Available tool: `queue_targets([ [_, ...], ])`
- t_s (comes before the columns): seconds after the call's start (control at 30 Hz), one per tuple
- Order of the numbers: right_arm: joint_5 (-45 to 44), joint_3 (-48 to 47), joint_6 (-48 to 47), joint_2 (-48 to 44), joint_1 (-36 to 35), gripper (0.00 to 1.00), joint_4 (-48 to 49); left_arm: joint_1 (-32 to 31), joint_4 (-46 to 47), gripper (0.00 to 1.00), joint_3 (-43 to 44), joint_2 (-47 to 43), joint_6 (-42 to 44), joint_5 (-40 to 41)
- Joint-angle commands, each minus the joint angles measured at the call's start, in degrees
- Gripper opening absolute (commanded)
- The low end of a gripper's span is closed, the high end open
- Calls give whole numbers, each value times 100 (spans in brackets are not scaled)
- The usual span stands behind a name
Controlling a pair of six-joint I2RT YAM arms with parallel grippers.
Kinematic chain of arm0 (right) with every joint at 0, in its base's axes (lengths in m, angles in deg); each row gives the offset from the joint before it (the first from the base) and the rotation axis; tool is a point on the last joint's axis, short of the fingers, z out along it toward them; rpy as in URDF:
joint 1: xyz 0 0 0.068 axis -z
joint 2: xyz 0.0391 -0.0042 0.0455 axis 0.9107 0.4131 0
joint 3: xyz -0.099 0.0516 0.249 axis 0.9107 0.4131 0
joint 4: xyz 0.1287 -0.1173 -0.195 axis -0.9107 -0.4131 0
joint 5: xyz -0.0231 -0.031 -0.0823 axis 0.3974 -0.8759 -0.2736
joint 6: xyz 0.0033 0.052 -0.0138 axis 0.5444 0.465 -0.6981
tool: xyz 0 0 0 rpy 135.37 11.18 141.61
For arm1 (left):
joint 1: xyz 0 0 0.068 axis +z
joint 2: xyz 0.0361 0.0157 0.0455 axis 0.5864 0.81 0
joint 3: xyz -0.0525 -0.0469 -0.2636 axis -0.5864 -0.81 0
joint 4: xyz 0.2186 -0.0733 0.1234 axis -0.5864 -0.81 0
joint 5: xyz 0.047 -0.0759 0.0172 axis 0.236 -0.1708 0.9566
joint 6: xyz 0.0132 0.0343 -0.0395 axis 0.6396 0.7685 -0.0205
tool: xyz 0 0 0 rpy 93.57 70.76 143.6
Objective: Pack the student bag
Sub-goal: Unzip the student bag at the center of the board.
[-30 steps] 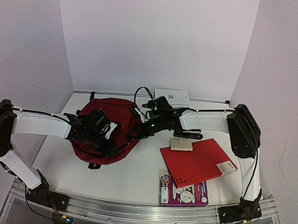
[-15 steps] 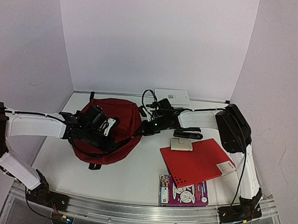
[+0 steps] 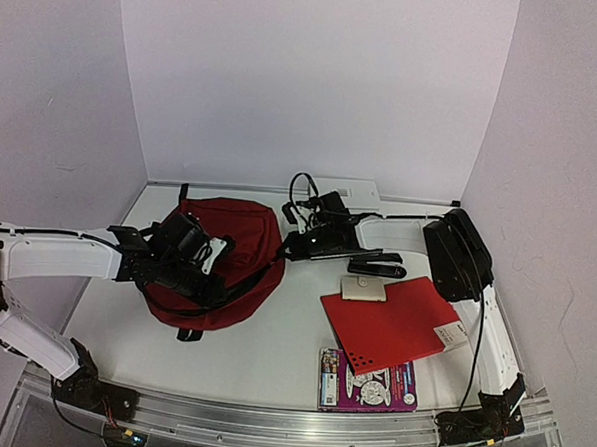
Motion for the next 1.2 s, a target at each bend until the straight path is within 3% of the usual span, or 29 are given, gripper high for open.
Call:
queue_targets([
  [0.0,-663,-543,-113,313,326,0,126,-167,-407,0,53,-16,-118,-327],
  [0.23,-64,-844,29,342,323,0,114,-194,-478,0,272,13,-329,17],
  [0.3,108,-699,-3,162,322,6,113,-190,-418,0,532,180,-375,114],
  [0.4,230,-369,-126,-215,322,28,115,-175,-484,0,1190,737,-367,358],
  [0.57,274,440,-262,-1164,326,72,83,-13,-1080,0,2957,2410,-453,475],
  [0.67,15,938,-406,-1759,336,86,7,212,-1177,0,3619,3026,-767,243],
  [0.77,-138,1257,-477,-2172,424,93,-104,409,-836,1,3833,3252,-991,-238],
  [0.83,-125,1353,-496,-2325,491,95,-199,527,-554,6,3886,3326,-1105,-582],
  [0.93,-28,1492,-595,-2461,516,97,-334,682,-408,21,4007,3403,-1112,-902],
  [1.07,445,1706,-495,-2510,510,98,-437,704,-852,49,4023,3182,-809,-882],
  [1.17,742,1952,-376,-2574,441,98,-440,690,-1147,57,3638,2733,-632,-723],
])
